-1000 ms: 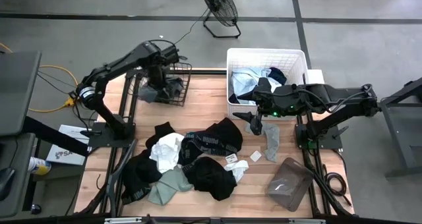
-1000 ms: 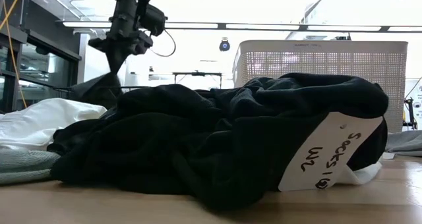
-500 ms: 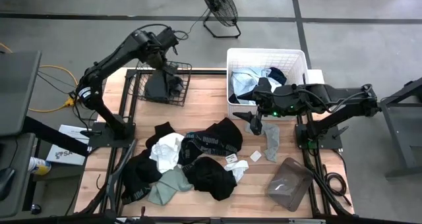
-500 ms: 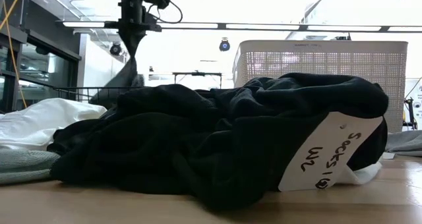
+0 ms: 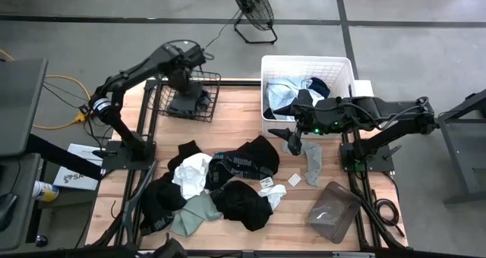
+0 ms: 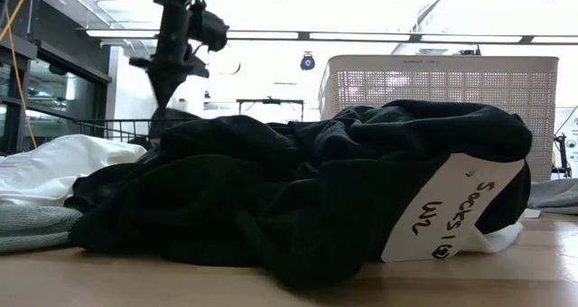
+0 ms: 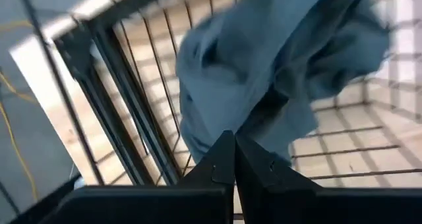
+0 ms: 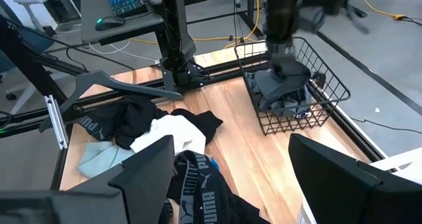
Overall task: Pick & Place Cloths
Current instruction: Put the gray boxer shorts into the black wire basket
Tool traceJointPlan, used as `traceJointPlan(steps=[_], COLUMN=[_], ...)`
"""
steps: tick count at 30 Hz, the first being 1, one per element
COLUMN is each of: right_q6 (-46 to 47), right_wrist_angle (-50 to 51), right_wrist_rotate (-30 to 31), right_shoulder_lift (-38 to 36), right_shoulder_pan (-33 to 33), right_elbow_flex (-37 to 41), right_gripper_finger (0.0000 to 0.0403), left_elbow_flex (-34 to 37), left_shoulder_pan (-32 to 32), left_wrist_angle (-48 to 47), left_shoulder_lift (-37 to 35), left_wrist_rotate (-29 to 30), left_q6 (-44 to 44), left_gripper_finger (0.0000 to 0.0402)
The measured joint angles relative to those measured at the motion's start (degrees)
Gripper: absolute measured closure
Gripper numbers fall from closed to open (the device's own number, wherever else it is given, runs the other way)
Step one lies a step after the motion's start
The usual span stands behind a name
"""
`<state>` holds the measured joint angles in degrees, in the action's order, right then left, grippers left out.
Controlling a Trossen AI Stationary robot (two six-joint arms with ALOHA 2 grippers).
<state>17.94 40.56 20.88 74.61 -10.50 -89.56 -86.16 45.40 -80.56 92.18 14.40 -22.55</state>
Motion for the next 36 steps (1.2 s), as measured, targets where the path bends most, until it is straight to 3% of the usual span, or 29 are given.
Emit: traceJointPlan(steps=[9, 19, 23, 32, 36], right_q6=[1.5, 3.4, 3.5, 7.3, 12.0], right_wrist_angle=[0.0, 0.0, 0.1, 1.8, 5.4], right_wrist_rotate=[0.2, 0.2, 0.2, 0.2, 0.2], right_shoulder_lift=[0.0, 0.0, 0.0, 0.0, 0.0], right_shoulder_pan=[0.0, 0.0, 0.0, 0.0, 0.0], right_elbow_flex=[0.0, 0.0, 0.0, 0.0, 0.0], right_gripper_finger=[0.0113, 0.0113, 0.0113, 0.0113, 0.0113], left_elbow_flex=[13.5, 14.2, 11.6, 3.2, 1.6], left_shoulder_pan=[2.8, 3.4, 3.3, 3.3, 3.3], left_wrist_angle=[10.8, 13.3, 12.7, 8.5, 8.0], left_shoulder_lift=[0.0, -0.1, -0.1, -2.9, -6.1], left_wrist_rotate=[-5.1, -8.0, -9.1, -9.6, -10.9], left_q6=[0.2, 3.9, 7.3, 10.3, 10.3], left_gripper_finger=[0.0401, 0.0392, 0.035, 0.021, 0.0177])
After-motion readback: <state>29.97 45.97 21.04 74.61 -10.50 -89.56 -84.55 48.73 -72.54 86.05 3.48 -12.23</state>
